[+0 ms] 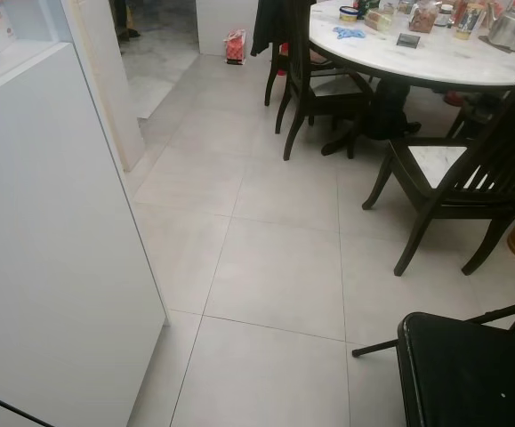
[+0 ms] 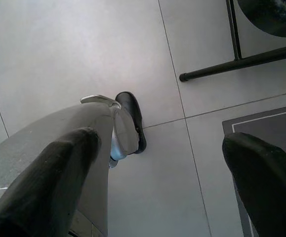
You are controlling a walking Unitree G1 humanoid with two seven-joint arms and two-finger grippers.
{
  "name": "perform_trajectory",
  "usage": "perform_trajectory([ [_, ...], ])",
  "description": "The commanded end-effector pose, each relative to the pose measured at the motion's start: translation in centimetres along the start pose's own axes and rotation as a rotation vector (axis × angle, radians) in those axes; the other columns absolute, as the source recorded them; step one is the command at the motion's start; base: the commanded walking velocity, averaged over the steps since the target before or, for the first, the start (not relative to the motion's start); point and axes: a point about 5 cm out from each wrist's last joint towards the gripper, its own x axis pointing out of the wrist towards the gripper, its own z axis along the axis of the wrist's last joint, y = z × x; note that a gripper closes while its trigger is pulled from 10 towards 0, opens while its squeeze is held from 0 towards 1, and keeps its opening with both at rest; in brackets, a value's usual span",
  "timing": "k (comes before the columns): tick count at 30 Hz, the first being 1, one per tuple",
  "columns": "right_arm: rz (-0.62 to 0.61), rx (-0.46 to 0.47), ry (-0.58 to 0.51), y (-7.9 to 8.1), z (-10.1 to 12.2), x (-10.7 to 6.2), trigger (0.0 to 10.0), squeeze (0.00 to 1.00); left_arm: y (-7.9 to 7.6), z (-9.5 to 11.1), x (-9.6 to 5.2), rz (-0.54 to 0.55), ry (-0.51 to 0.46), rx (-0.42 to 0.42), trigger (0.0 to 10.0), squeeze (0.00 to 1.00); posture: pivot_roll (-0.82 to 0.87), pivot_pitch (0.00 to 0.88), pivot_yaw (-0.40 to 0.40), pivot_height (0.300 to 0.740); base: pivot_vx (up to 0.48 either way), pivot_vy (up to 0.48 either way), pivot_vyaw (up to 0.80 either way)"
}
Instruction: Restocking fridge
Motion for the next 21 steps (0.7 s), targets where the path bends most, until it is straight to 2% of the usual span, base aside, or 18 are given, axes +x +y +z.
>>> perform_trajectory([
  [1, -0.002, -0.009, 0.013, 0.08, -0.24, 0.00, 10.0, 0.00, -0.17, -0.44, -0.01, 0.002, 0.027, -0.013, 10.0, 0.00, 0.05, 0.000, -0.068, 0.740, 0.000, 0.000, 0.00],
  [11, -0.011, -0.043, 0.001, -0.09, -0.18, -0.02, 10.0, 0.00, -0.18, -0.45, -0.03, -0.009, 0.024, 0.017, 10.0, 0.00, 0.05, 0.000, -0.067, 0.740, 0.000, 0.000, 0.00],
  [21, 0.007, -0.050, 0.008, 0.00, -0.45, -0.04, 10.0, 0.00, -0.04, -0.62, -0.06, -0.018, 0.029, 0.052, 10.0, 0.00, 0.04, 0.000, -0.057, 0.740, 0.000, 0.000, 0.80],
])
